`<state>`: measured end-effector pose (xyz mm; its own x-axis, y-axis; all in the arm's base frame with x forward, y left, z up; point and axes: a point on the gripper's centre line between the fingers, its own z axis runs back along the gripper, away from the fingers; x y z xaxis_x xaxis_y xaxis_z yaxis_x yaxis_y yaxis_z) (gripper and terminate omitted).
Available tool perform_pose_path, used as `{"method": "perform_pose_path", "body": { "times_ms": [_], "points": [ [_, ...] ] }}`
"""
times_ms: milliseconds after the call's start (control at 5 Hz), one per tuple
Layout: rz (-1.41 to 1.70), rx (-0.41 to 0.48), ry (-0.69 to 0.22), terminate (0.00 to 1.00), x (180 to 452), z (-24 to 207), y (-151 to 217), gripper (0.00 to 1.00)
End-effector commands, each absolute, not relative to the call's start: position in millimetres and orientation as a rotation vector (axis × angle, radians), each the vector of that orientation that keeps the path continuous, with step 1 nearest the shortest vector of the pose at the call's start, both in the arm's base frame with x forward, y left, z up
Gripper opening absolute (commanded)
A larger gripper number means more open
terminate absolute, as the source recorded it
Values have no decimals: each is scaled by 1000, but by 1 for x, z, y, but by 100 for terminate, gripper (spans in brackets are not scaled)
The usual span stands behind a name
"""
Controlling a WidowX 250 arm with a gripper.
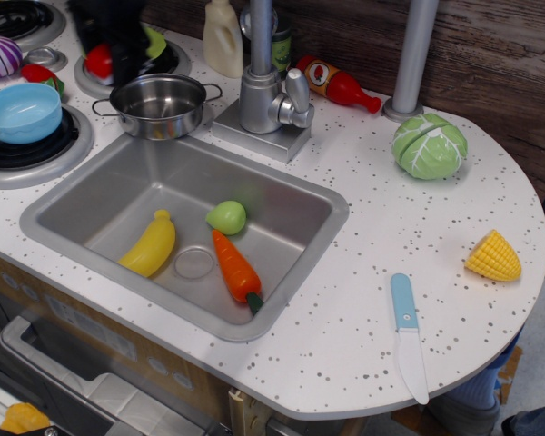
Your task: Take sushi out of pan
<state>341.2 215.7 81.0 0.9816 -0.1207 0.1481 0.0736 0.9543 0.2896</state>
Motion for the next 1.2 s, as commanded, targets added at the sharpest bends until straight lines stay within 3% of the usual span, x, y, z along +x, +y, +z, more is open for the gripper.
{"method": "perform_pose_path", "body": {
  "times_ms": [0,400,1000],
  "points": [
    [11,321,-251,0,298,101,218,0],
    [-13,195,-199,0,244,67,230,0],
    [-67,139,-224,0,209,31,231,0]
  ]
}}
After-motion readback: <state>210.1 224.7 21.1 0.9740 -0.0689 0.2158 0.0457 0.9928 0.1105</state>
